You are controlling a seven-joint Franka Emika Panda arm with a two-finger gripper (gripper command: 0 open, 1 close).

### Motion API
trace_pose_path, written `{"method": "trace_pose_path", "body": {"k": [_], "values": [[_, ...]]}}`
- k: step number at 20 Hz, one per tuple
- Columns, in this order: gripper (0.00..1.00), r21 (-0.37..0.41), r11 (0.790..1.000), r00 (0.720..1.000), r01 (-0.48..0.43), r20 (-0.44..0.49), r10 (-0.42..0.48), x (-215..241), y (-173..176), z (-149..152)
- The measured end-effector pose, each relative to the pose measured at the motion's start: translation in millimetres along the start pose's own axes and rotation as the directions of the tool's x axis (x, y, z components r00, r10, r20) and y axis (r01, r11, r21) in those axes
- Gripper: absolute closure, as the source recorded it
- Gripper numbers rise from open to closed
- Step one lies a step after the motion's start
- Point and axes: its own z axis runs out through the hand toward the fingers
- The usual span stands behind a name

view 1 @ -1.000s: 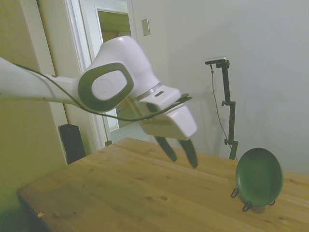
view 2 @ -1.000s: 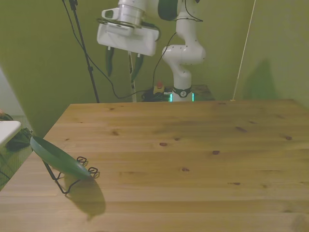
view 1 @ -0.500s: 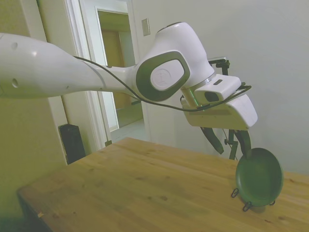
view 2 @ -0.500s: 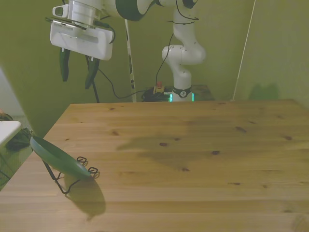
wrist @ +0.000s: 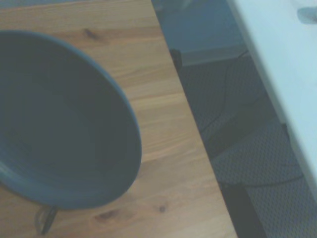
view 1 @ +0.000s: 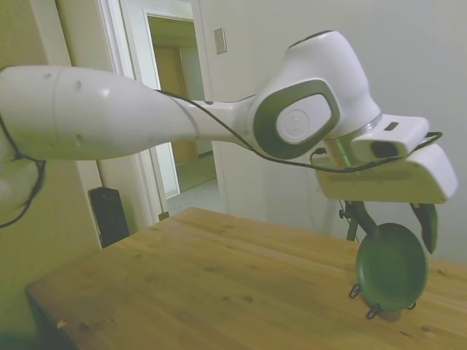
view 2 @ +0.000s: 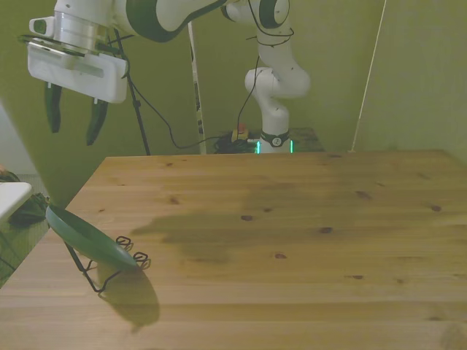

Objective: Unload the plate

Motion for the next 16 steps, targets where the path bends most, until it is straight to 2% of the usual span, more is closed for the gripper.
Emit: {"method": "trace_pose_path", "body": {"k": [8, 11, 16], "values": [[0.0, 0.043, 0.997, 0.998, 0.06, -0.007, -0.06, 12.3, -60.0, 41.0], [0.0, 0.047, 0.995, 0.996, 0.092, 0.015, -0.092, 15.7, -69.7, 50.9], [0.0, 0.049, 0.986, 0.988, 0.157, 0.002, -0.157, 28.8, -74.8, 65.1]]}}
